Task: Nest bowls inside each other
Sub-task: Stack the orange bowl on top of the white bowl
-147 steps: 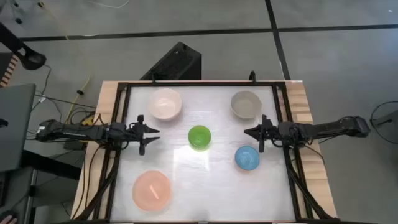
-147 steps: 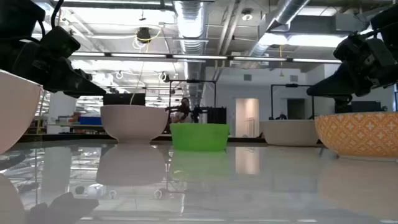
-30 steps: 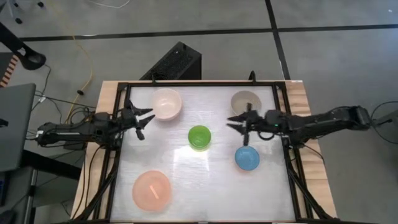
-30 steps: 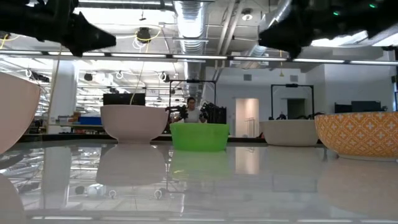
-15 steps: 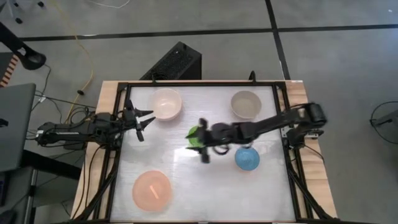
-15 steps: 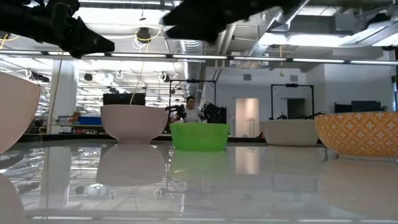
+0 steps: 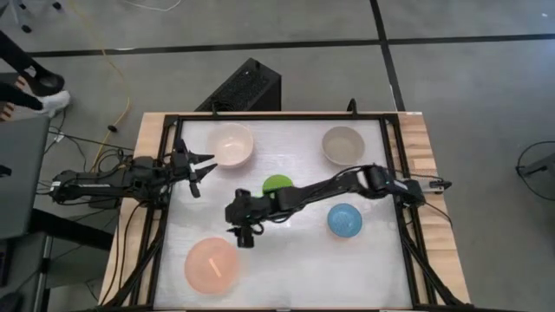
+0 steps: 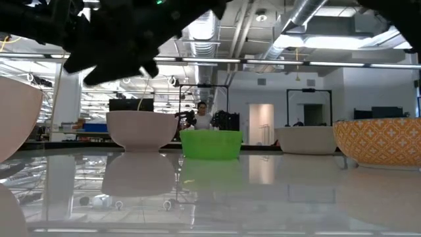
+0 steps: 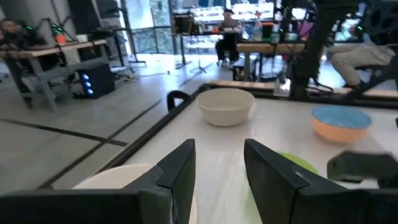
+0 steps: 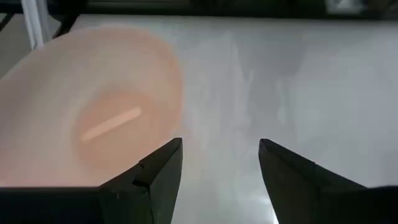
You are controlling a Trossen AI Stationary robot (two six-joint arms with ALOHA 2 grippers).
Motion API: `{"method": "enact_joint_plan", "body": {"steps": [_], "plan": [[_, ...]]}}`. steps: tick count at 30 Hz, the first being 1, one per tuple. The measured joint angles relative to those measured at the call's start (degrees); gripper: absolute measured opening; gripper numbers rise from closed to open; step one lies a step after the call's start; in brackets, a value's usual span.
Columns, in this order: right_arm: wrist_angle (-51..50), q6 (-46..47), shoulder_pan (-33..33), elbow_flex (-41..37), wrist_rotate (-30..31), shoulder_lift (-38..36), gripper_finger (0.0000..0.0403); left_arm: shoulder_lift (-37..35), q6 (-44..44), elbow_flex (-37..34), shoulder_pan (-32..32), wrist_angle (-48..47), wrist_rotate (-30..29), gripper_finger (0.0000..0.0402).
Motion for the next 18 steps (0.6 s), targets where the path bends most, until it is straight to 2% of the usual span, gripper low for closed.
{"method": "enact_joint_plan", "body": {"steps": [8, 12, 18], "plan": [[0.3, 9.9, 1.7, 10.7, -2.3, 9.7, 0.0233, 0.0, -2.3, 0.0, 0.0, -4.3, 1.5, 0.0128], [0.0, 11.4, 2.0, 13.2, -2.3, 13.1, 0.0233, 0.0, -2.2, 0.0, 0.0, -4.2, 1.5, 0.0128], [-0.5, 12.0, 2.1, 12.9, -2.0, 13.3, 0.0220, 0.0, -2.2, 0.0, 0.0, -4.1, 1.6, 0.0128]]}}
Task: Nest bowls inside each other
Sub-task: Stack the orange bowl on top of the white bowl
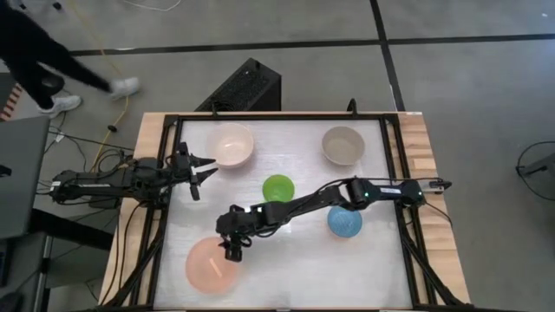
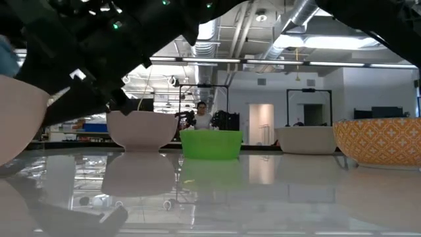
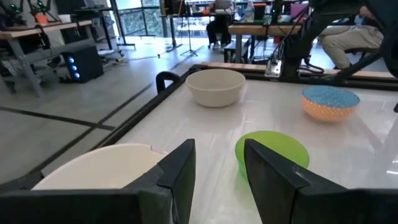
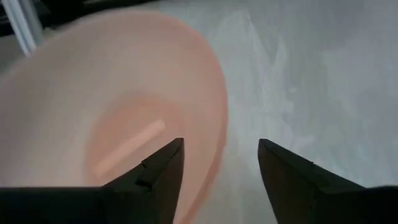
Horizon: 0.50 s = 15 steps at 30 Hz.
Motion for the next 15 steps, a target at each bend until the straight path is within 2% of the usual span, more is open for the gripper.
{"method": "enact_joint_plan", "body": {"steps": [3, 8, 9, 15], "plan": [[0.0, 0.2, 0.0, -0.1, -0.1, 0.0, 0.0174, 0.0, -0.1, 0.0, 0.0, 0.0, 0.0, 0.0128], [-1.1, 0.4, 0.2, -0.1, -0.3, 0.0, 0.0038, 0.0, -0.5, 0.0, 0.0, 0.0, 0.0, 0.0128], [-1.2, 0.7, 0.3, -0.1, -0.6, 0.0, 0.0021, 0.0, -0.5, 0.0, 0.0, 0.0, 0.0, 0.0128], [-5.2, -1.6, 0.3, -0.2, -3.1, -5.0, 0.0016, 0.0, -0.5, 0.0, 0.0, 0.0, 0.0, 0.0128]]}}
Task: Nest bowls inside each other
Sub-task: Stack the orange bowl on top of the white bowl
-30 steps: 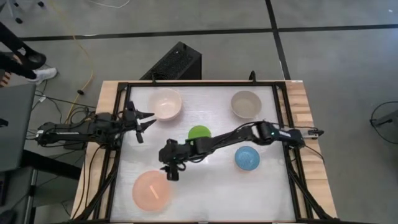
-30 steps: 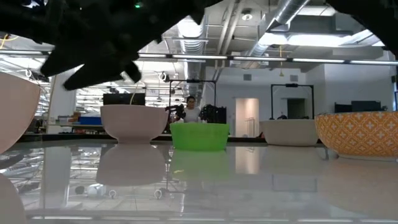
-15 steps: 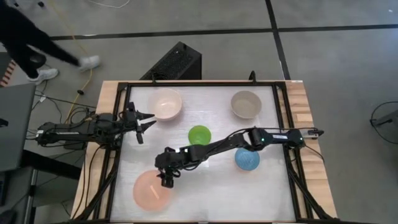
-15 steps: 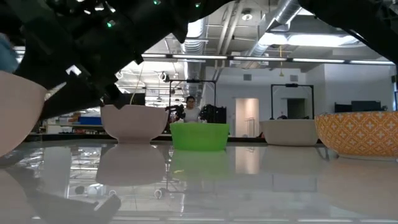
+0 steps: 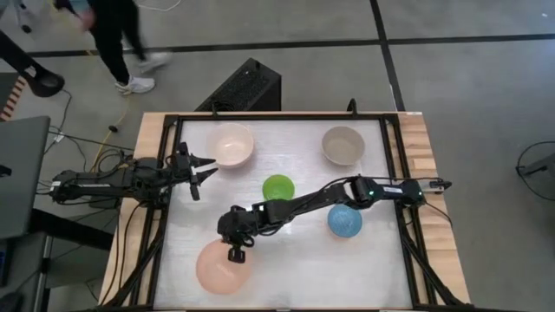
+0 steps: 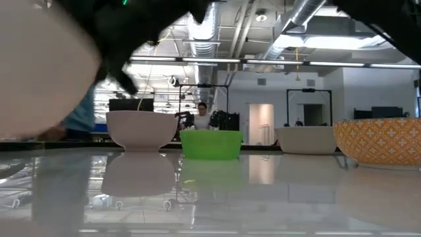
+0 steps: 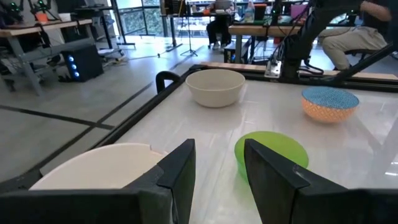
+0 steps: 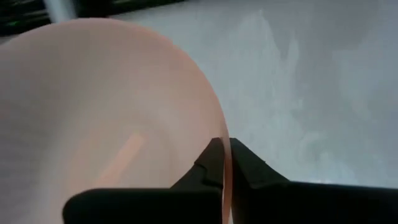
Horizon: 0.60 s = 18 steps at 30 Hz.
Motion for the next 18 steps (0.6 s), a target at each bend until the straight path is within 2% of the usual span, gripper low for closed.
{"method": "enact_joint_plan", "body": {"steps": [3, 9, 13, 18], "plan": [[-5.3, -5.1, -0.2, 0.1, 0.2, -5.4, 0.0008, 0.0, 0.2, 0.0, 0.0, 0.0, 0.0, 0.0128], [-20.0, -10.6, -4.5, 0.2, 5.5, -14.3, 0.0008, 0.0, 0.4, 0.0, 0.0, 0.0, 0.0, 0.0128], [-26.4, -11.1, -10.5, 0.1, 8.9, -16.0, 0.0008, 0.0, 0.4, 0.0, 0.0, 0.0, 0.0, 0.0128], [-27.2, -11.3, -19.7, 0.0, 9.2, -15.7, 0.0008, 0.0, 0.4, 0.0, 0.0, 0.1, -0.1, 0.0128]]}}
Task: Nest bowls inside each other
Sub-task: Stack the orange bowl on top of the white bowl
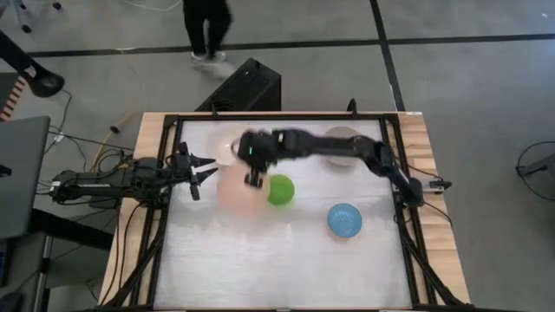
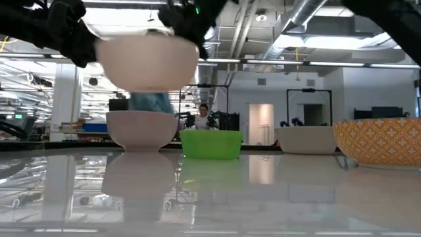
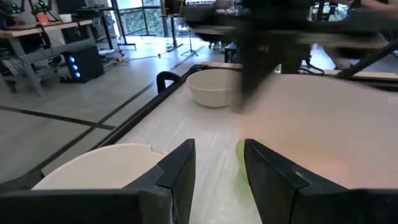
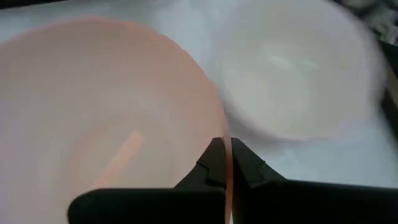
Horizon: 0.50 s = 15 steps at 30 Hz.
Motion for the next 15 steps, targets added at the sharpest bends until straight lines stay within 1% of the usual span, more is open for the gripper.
{"method": "enact_joint_plan", "body": {"steps": [4, 7, 8, 11, 15], "plan": [[6.9, 1.7, -6.1, -0.2, 2.3, 1.0, 0.0008, 0.0, 0.0, 0.0, 0.0, 0.7, 0.0, 0.0128], [16.4, 4.0, -9.4, -0.1, 2.9, 2.4, 0.0008, 0.0, 0.4, 0.0, 0.0, 1.4, -0.3, 0.0128], [18.1, 5.2, -10.3, -0.1, 3.0, 2.9, 0.0008, 0.0, 0.4, 0.0, 0.0, 1.9, -0.2, 0.0128], [23.7, 7.6, -12.1, -0.2, 2.9, 5.9, 0.0008, 0.0, 0.4, 0.0, 0.0, 2.1, 0.1, 0.0128], [26.5, 9.9, -12.8, -0.2, 2.6, 8.7, 0.0008, 0.0, 0.3, 0.0, 0.0, 1.9, 0.1, 0.0128]]}}
